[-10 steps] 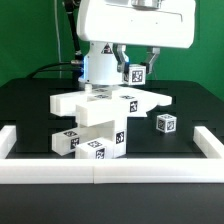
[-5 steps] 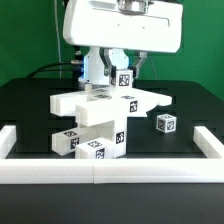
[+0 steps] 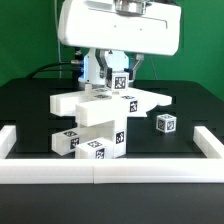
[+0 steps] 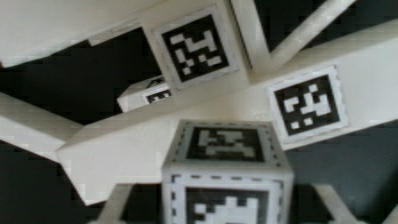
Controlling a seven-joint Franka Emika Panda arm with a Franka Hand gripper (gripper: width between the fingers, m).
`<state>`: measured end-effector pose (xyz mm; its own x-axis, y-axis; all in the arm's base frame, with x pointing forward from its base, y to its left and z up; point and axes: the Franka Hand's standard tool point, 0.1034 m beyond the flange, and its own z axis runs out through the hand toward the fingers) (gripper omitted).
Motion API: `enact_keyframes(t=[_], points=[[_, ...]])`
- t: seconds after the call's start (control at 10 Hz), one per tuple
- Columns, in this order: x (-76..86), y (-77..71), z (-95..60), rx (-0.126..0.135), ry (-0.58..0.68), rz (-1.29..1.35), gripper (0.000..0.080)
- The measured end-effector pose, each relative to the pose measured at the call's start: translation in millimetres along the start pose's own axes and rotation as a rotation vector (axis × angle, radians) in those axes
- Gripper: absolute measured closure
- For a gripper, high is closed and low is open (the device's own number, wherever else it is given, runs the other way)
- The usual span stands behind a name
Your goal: Assemble chair
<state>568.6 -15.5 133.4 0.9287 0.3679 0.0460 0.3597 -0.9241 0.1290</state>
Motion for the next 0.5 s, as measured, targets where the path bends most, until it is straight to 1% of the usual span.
enact_keyframes(t=[0.5], points=[[0.1,-0.2,2.0,-0.003,-0.001,0.003,0.0512]])
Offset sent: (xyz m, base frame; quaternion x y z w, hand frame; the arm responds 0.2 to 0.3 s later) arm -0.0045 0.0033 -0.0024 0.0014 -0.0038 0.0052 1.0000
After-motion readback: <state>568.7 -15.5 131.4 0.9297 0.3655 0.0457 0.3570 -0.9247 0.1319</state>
